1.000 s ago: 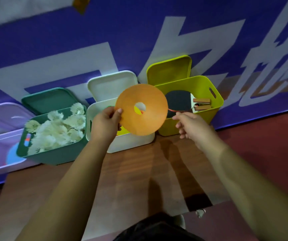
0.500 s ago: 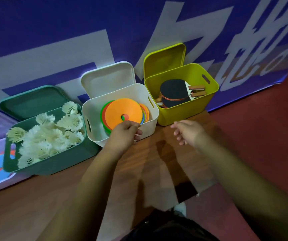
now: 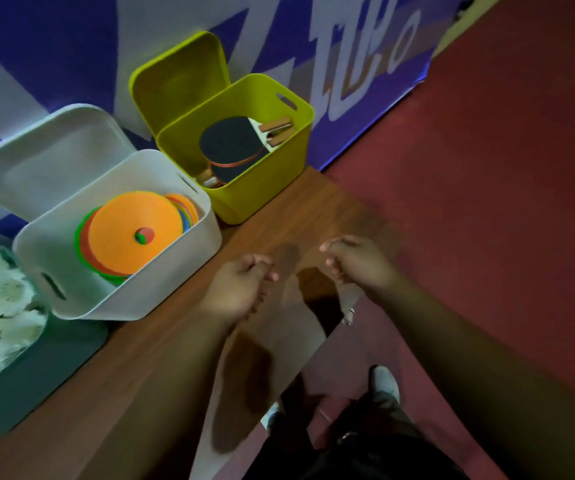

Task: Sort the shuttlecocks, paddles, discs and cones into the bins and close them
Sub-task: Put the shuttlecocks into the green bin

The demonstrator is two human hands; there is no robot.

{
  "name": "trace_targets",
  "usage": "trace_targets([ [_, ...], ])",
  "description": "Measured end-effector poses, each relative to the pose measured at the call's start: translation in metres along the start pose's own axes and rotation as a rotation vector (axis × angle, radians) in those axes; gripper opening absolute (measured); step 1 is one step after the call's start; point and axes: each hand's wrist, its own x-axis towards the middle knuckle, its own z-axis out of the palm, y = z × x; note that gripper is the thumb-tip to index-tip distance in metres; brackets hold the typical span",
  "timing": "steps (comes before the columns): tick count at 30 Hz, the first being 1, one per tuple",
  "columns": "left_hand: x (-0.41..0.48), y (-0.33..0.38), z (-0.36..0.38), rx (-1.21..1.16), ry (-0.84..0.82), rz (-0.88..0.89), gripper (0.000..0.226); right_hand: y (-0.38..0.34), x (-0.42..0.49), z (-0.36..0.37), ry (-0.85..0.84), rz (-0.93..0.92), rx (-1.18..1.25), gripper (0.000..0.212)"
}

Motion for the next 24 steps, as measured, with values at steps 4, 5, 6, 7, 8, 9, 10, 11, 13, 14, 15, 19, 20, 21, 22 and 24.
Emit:
trace_targets([
  [4,0.014,-0.006,0.06,0.023,-0.047,-0.009,0.021,0.041,0.026,-0.043,0.063,0.053,0.043,0.015],
  [5,0.018,-0.009,0.08,0.047,-0.064,-0.012,0.021,0.053,0.033,-0.053,0.076,0.074,0.053,0.017],
  [6,0.021,-0.012,0.101,0.061,-0.075,-0.012,0.021,0.065,0.04,-0.064,0.089,0.088,0.056,0.019],
  [7,0.025,-0.017,0.124,0.068,-0.079,-0.021,0.021,0.078,0.046,-0.076,0.096,0.091,0.049,0.02],
  [8,0.028,-0.021,0.149,0.065,-0.084,-0.034,0.021,0.091,0.051,-0.088,0.099,0.087,0.046,0.021],
  [9,0.033,-0.026,0.174,0.05,-0.099,-0.052,0.021,0.105,0.055,-0.102,0.105,0.086,0.052,0.021],
  [10,0.038,-0.03,0.198,0.028,-0.122,-0.064,0.021,0.12,0.062,-0.116,0.119,0.094,0.06,0.02],
  [11,0.045,-0.035,0.223,0.015,-0.145,-0.069,0.021,0.138,0.071,-0.13,0.132,0.116,0.06,0.019],
  [13,0.057,-0.049,0.267,0.035,-0.197,-0.069,0.02,0.181,0.089,-0.154,0.154,0.188,0.053,0.017],
  [14,0.065,-0.058,0.287,0.047,-0.227,-0.079,0.019,0.206,0.1,-0.166,0.161,0.222,0.046,0.017],
  [15,0.073,-0.07,0.304,0.053,-0.256,-0.1,0.018,0.229,0.11,-0.174,0.165,0.257,0.036,0.019],
  [19,0.11,-0.149,0.359,0.075,-0.323,-0.246,0.016,0.323,0.15,-0.191,0.138,0.401,0.005,0.025],
  [20,0.122,-0.172,0.37,0.085,-0.319,-0.293,0.016,0.349,0.161,-0.191,0.129,0.427,0.0,0.025],
  [21,0.136,-0.198,0.379,0.099,-0.318,-0.341,0.015,0.373,0.17,-0.19,0.123,0.451,-0.006,0.026],
  [22,0.152,-0.224,0.387,0.107,-0.318,-0.388,0.014,0.401,0.185,-0.189,0.125,0.455,-0.011,0.027],
  [24,0.186,-0.278,0.4,0.117,-0.321,-0.459,0.014,0.454,0.214,-0.179,0.137,0.442,-0.077,0.031],
])
